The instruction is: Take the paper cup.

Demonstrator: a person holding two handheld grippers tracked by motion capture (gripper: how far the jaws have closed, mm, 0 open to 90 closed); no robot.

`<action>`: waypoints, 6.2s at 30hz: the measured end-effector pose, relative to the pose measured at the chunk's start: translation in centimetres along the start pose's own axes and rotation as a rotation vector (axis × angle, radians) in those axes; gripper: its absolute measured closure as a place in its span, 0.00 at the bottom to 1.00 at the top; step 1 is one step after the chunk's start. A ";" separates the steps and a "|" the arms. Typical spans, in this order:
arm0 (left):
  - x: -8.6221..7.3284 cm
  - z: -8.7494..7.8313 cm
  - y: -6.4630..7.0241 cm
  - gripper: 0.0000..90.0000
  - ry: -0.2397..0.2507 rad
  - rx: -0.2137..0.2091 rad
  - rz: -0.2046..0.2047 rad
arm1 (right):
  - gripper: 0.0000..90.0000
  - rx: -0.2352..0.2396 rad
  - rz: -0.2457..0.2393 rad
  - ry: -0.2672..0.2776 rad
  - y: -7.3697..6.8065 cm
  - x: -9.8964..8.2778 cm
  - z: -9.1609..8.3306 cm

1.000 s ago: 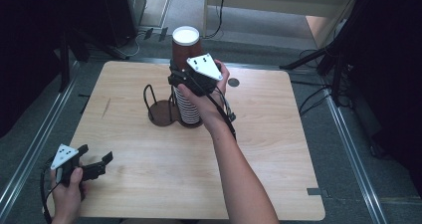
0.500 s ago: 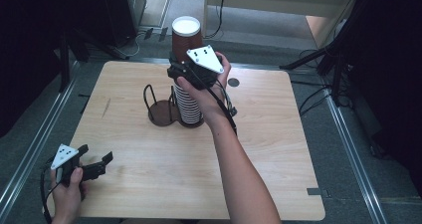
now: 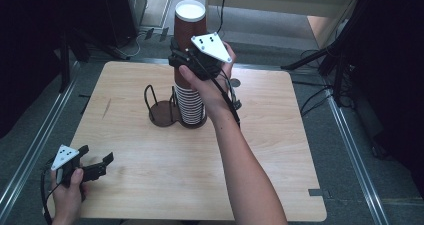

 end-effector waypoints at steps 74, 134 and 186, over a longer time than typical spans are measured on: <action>0.0 0.1 0.1 0.04 -0.005 0.008 0.011 | 0.14 -0.168 -0.038 0.000 8.8 -3.2 -11.1; 2.7 -0.7 1.9 0.02 0.041 0.038 0.057 | 0.14 -0.209 -0.015 -0.084 8.8 -12.6 -16.2; 8.3 -1.6 11.6 0.02 0.074 -0.325 0.140 | 0.14 -0.154 -0.165 -0.244 3.1 -20.7 -18.6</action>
Point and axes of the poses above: each handheld gripper's, and its own axes: z roughly forward along the jaws, x roughly out of its top, y roughly to its right, the point moved 4 cm from there along z, roughly forward along the jaws, and after that the axes turned 9 degrees about x, right-handed, at the moved point
